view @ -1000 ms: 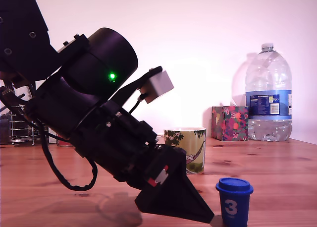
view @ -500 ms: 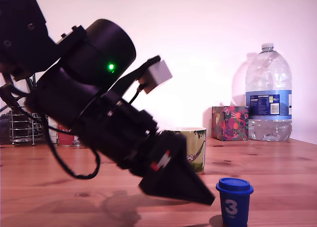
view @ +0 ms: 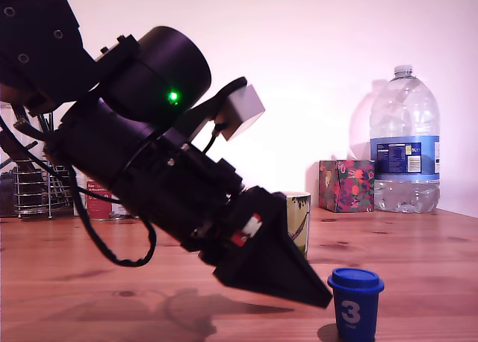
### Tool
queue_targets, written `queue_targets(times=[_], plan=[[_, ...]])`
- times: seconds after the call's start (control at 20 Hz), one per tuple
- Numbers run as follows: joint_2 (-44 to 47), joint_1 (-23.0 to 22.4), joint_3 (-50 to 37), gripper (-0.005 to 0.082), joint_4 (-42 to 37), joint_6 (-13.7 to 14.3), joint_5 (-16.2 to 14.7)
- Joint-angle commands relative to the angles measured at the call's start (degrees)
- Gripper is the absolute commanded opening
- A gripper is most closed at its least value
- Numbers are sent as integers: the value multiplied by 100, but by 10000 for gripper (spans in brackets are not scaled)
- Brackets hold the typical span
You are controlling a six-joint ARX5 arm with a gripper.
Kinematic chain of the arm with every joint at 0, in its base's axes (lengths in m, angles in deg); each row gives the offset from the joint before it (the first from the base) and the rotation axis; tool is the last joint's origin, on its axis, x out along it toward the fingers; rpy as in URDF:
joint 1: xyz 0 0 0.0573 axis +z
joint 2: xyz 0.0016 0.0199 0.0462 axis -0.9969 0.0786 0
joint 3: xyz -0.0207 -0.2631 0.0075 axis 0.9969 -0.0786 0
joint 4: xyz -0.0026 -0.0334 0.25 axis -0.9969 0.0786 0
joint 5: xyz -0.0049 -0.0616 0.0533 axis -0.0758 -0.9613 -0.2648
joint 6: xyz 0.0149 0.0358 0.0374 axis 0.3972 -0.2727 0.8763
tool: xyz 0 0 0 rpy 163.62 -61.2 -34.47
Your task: Pick up the coffee capsules from the table one by one and drop them inside the nearest coffee cup
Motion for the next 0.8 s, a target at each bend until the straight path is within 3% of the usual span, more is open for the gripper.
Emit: queue_targets(times=[0.0,0.45,0.75], plan=[[-61,4,-225,501,-160,24,-125],[-96,-179,-686,501,-1399,-280,-74],[-42,-310,-636,501,-1543,-299,107]])
